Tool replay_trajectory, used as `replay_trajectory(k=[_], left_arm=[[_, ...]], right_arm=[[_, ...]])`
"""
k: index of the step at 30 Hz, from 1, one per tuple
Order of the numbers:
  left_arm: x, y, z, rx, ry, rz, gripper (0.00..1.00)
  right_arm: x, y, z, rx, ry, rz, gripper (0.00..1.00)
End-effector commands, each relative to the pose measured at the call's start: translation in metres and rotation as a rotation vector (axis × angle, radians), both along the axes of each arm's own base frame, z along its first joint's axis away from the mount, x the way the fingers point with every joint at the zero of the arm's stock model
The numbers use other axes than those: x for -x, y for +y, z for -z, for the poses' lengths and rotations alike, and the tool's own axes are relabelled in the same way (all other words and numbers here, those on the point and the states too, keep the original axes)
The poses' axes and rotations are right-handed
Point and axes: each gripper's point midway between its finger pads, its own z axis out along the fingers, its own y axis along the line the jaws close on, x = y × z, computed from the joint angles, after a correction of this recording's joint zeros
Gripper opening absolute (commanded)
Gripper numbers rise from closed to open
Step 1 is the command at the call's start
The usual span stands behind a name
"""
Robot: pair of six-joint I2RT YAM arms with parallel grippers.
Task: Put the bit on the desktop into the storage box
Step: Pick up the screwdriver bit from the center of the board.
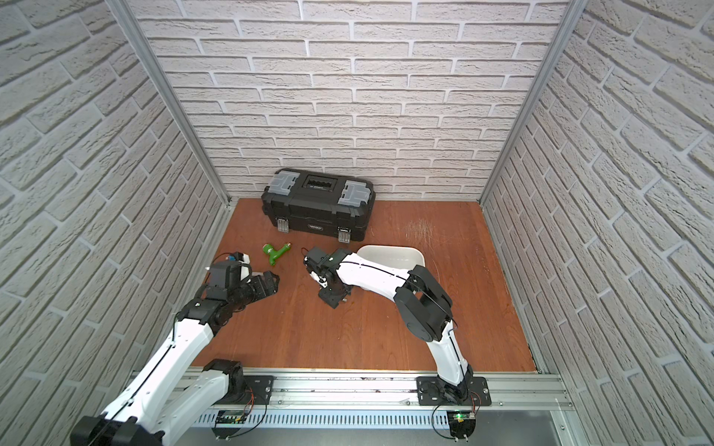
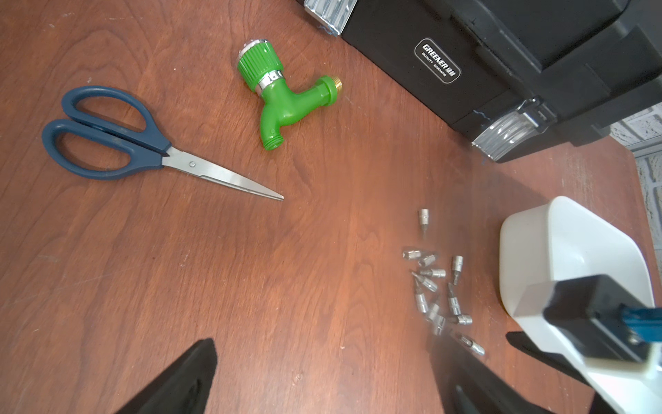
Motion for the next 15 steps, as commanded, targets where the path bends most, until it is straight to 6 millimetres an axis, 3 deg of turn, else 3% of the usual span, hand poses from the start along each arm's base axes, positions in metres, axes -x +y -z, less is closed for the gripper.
replay_trajectory(k=[1,15], left_arm=[[0.001,0.0,0.005,-0.014,0.008,0.003,0.98],[0.0,0.002,0.008,-0.025,0.019,-0.002,0.98]], right_arm=[[0.0,-0.004,0.007,0.009,0.015,0.01,0.56],[-0.002,-0.009,0.036,0.034,0.085,0.034,0.46]])
